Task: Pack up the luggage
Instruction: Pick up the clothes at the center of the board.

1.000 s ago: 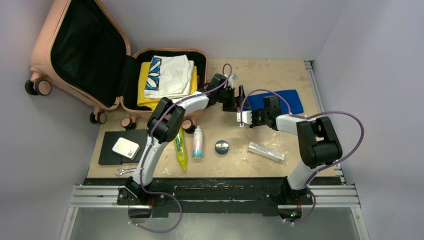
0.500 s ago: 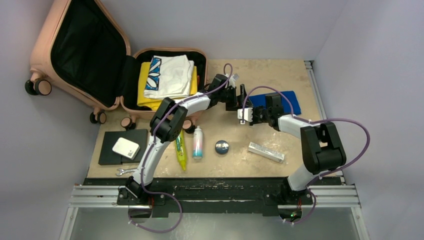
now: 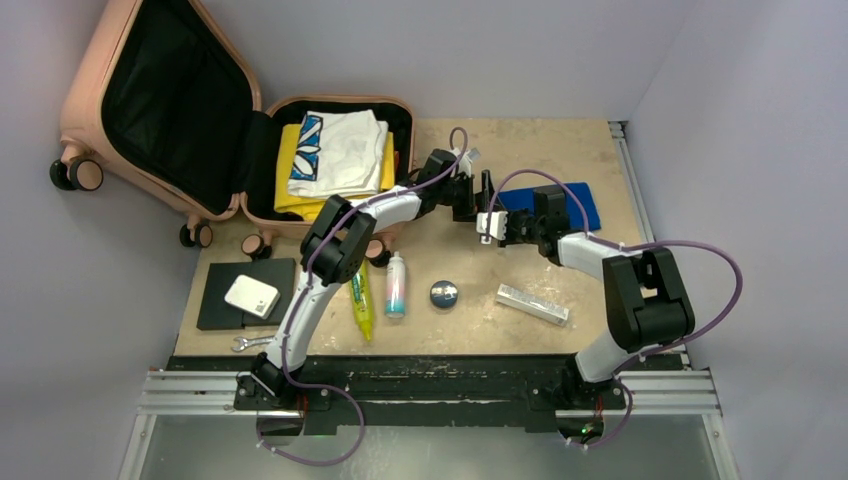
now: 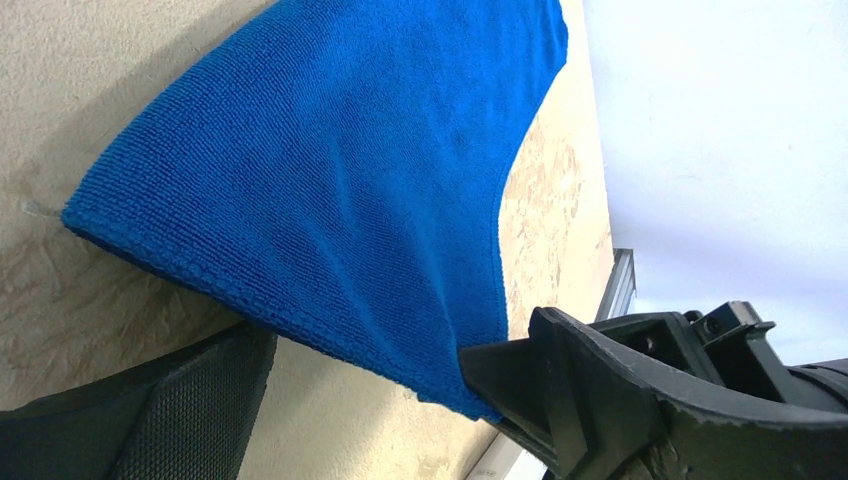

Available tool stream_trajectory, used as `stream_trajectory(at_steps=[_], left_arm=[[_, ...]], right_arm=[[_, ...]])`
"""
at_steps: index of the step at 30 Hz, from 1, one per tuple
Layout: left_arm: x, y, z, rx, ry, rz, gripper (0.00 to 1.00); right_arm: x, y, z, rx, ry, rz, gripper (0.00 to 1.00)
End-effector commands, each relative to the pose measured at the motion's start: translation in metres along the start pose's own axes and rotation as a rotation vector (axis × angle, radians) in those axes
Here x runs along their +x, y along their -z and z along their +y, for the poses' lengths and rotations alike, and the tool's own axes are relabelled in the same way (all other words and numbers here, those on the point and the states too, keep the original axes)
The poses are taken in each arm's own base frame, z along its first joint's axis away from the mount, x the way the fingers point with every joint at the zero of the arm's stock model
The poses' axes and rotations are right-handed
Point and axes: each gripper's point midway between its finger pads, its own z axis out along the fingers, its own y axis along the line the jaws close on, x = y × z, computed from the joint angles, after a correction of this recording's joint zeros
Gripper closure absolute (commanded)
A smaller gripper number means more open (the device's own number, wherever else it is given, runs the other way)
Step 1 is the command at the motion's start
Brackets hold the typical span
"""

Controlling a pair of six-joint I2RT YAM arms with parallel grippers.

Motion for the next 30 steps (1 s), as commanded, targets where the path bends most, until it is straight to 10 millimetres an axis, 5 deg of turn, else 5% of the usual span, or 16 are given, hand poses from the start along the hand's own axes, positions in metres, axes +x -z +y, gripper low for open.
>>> stream_trajectory(at_steps=[1, 20, 30], left_arm=[[0.051, 0.000, 0.053, -0.174, 0.057, 0.114, 0.01], [0.056, 0.019, 0.051, -0.262, 0.166, 0.070, 0.01], [0.080, -0.007, 0.061, -0.230, 0.308, 0.105, 0.01]], right_arm=[[-0.010, 0.013, -0.024, 0.095, 0.020, -0.025, 1.00], [-0.015, 0.028, -0.035, 0.132, -0.003, -0.071, 1.00], [-0.020, 0.023, -0.019, 0.063, -0.002, -0.115, 1.00]])
